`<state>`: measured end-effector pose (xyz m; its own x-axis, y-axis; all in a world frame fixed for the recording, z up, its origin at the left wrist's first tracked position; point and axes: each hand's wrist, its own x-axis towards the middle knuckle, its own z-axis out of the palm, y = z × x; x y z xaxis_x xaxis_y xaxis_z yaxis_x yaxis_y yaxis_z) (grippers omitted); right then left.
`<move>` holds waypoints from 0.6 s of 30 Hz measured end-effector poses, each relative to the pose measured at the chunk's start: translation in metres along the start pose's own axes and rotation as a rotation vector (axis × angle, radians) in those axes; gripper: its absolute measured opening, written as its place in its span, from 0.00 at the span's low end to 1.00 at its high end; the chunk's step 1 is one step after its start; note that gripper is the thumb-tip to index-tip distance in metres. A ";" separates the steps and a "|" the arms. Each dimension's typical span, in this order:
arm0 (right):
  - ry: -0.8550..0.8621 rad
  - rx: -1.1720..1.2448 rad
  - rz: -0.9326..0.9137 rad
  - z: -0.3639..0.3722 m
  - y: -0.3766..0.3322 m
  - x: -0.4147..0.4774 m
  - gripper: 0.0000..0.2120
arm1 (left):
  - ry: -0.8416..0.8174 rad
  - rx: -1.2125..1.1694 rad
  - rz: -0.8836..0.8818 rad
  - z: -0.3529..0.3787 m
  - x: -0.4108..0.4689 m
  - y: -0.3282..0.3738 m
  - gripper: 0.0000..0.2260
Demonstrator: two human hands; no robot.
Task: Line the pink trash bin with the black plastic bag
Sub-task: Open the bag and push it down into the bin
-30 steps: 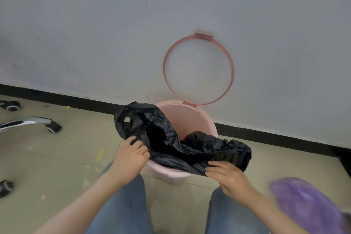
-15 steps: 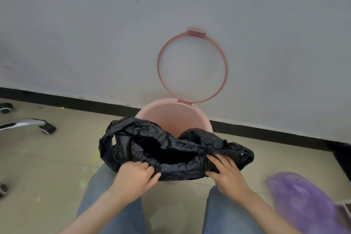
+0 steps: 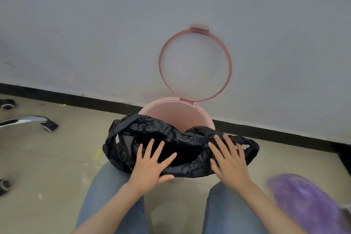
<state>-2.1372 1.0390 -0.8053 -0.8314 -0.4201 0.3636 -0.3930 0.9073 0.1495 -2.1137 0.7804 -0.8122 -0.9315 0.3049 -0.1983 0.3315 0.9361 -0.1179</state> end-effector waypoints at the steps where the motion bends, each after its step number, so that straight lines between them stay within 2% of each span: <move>1: -0.089 -0.006 0.086 -0.001 0.003 0.013 0.21 | -0.002 -0.007 0.006 0.001 0.000 0.000 0.27; 5: -0.374 0.117 0.307 0.022 0.017 0.054 0.21 | 0.020 -0.019 0.016 0.001 0.001 0.000 0.26; 7: -0.448 0.204 0.388 0.037 0.020 0.071 0.21 | 0.015 -0.026 0.015 0.000 0.001 0.000 0.26; 10: -0.443 0.341 0.491 0.050 0.024 0.096 0.21 | 0.036 -0.023 0.016 0.002 0.002 0.001 0.29; 14: -0.444 0.688 0.776 0.058 0.027 0.112 0.26 | 0.039 -0.022 0.022 0.004 0.004 0.001 0.28; 16: -0.359 0.909 0.927 0.055 0.024 0.117 0.26 | 0.061 -0.016 0.026 0.005 0.004 0.001 0.28; 18: -0.194 0.989 0.987 0.046 0.022 0.116 0.24 | 0.077 -0.001 0.017 0.004 0.003 0.001 0.26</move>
<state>-2.2597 1.0092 -0.8020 -0.9310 0.3021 -0.2047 0.3327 0.4722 -0.8163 -2.1155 0.7813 -0.8165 -0.9344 0.3335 -0.1250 0.3475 0.9307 -0.1141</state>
